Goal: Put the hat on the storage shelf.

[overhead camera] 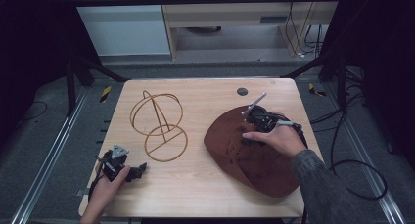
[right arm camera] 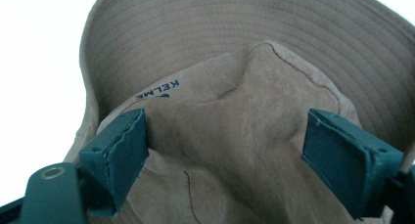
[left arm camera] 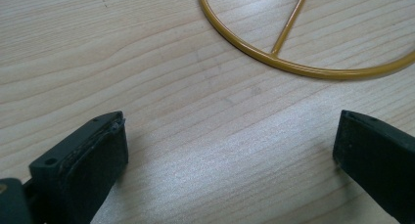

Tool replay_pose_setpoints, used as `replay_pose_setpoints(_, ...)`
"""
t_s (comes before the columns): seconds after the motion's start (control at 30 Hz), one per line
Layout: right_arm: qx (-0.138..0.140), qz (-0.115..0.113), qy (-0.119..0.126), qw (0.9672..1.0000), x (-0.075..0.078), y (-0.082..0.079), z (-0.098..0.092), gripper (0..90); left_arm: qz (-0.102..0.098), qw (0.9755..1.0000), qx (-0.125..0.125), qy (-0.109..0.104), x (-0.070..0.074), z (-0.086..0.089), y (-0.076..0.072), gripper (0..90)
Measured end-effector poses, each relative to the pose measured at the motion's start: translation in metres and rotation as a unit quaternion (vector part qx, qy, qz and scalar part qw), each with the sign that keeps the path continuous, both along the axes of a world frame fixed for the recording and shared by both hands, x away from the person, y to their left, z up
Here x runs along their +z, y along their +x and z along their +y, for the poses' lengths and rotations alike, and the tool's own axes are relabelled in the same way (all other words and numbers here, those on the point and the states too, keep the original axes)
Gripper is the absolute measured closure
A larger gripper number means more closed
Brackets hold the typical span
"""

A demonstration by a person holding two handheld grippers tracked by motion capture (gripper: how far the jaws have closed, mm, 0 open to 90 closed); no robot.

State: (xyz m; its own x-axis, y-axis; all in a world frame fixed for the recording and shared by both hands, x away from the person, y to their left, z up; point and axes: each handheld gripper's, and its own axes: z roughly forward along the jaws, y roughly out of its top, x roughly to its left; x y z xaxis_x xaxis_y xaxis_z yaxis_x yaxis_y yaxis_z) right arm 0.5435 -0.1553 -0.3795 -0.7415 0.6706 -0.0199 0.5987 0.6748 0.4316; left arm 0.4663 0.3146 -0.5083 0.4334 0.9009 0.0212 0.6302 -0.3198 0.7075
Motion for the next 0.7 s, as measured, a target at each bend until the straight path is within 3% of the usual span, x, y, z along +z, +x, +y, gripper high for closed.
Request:
replay_pose_setpoints(0.23, -0.002, -0.001, -0.009, 1.0000, -0.005, 0.003, 0.000, 25.5, 0.000, 1.0000, 0.000, 0.000, 0.000, 0.000, 0.000, 0.0)
replay_pose_setpoints(0.7, -0.015, 0.010, -0.001, 0.9998, -0.017, 0.005, -0.010, 37.2, 0.000, 1.0000, 0.000, 0.000, 0.000, 0.000, 0.000, 0.0)
